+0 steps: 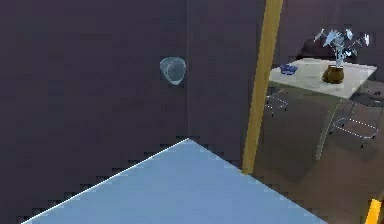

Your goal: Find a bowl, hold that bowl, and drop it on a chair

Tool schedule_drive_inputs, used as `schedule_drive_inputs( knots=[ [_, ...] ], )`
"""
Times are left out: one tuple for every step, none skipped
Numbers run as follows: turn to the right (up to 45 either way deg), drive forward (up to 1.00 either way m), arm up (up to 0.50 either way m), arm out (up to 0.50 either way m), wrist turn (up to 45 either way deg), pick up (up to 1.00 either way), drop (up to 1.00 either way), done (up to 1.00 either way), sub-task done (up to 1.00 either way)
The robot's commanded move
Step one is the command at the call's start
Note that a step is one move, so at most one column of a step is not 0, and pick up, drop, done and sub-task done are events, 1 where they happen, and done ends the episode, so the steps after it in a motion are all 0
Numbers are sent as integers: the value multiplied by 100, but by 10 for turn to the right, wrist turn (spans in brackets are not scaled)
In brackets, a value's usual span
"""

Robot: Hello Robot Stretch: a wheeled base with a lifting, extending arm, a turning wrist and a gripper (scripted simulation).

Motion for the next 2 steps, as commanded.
schedule_drive_inputs(
  knots=[
    [0,65,0,0,0,0,0,0,0],
    [450,0,0,0,0,0,0,0,0]
  ],
)
